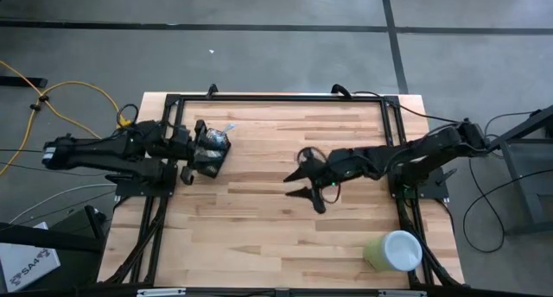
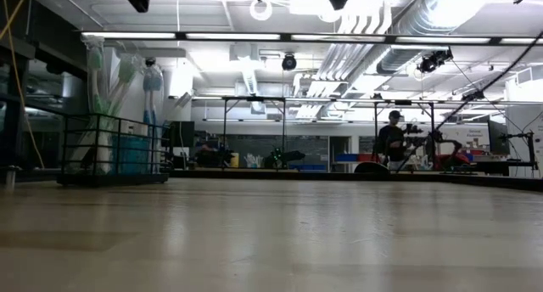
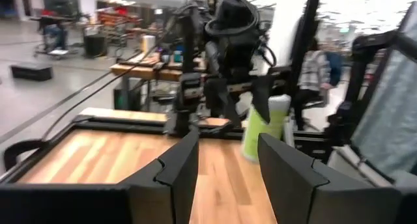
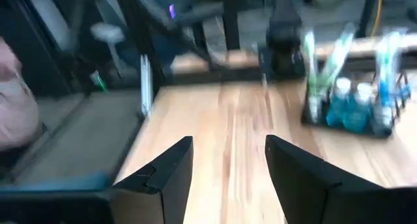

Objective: Pick & Place toothbrushing station
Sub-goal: Return to Home Position

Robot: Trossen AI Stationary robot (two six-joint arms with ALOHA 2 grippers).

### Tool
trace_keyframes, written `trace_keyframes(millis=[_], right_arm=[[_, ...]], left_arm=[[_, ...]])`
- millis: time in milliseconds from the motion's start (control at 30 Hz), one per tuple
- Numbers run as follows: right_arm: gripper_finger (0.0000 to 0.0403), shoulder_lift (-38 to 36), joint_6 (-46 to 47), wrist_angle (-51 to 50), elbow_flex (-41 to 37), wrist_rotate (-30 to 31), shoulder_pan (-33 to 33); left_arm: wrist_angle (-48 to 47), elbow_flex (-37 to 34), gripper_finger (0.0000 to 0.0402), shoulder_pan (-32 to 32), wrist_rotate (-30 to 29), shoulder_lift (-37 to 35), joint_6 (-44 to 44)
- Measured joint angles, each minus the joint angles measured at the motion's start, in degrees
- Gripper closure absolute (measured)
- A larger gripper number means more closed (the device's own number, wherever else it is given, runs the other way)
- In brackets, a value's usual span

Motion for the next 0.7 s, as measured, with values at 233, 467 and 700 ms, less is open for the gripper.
trace_keyframes(millis=[233, 467, 700], right_arm=[[0.0219, -9.45, 2.33, 13.86, -14.35, -4.48, -3.35], [0.0219, -20.22, 5.35, 23.96, -28.70, -4.35, -3.34], [0.0219, -31.11, 7.66, 28.29, -39.71, -4.56, -4.61]], left_arm=[[-4.27, -0.07, 0.0248, 5.39, 6.30, -1.29, -0.20], [-4.30, -0.09, 0.0248, 5.49, 7.50, -0.63, -0.46], [-4.53, -0.09, 0.0248, 5.48, 7.58, 1.20, -1.27]])
